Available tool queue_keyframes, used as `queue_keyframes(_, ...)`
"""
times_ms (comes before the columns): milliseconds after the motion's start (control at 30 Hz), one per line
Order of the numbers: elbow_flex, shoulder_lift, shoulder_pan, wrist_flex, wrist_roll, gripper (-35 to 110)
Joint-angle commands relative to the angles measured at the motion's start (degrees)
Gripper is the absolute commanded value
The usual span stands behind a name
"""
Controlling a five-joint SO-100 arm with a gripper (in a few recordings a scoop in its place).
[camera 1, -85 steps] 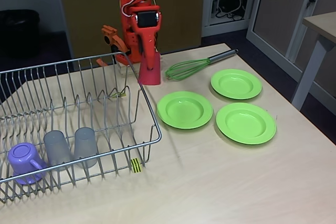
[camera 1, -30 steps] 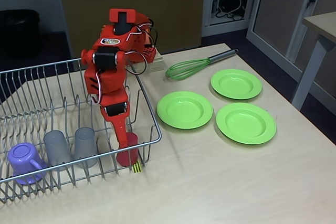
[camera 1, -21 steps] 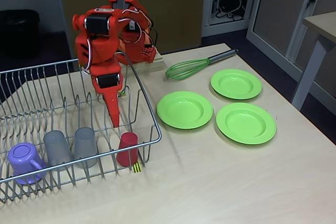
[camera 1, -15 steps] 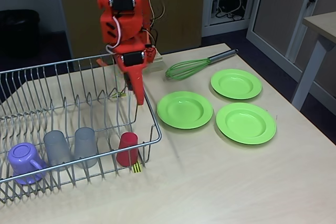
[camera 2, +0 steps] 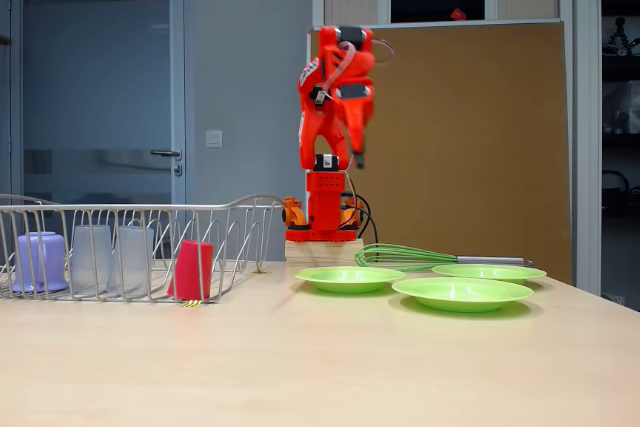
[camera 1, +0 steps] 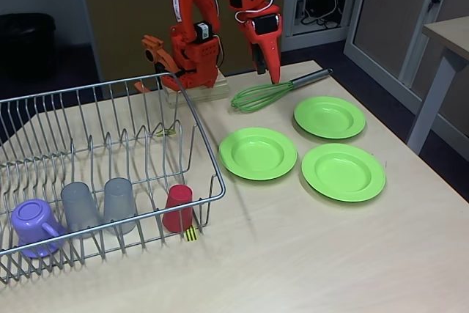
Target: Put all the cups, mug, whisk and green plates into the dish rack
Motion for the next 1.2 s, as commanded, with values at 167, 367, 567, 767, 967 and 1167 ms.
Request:
queue_keyframes(167,8.4,-2.3,-28.3,-12.7,24.7,24)
queue_keyframes(367,2.9,-16.0,-39.9,-16.5,29.6,15)
queue_keyframes(567,-0.1,-27.2,-49.0,-25.7,37.8,2)
queue_keyframes(767,-3.4,-35.1,-55.8,-30.4,41.8,0)
queue_keyframes(967,-5.9,-39.8,-59.9,-29.9,46.4,8)
queue_keyframes(1167,-7.8,-44.1,-61.9,-29.5,46.8,26)
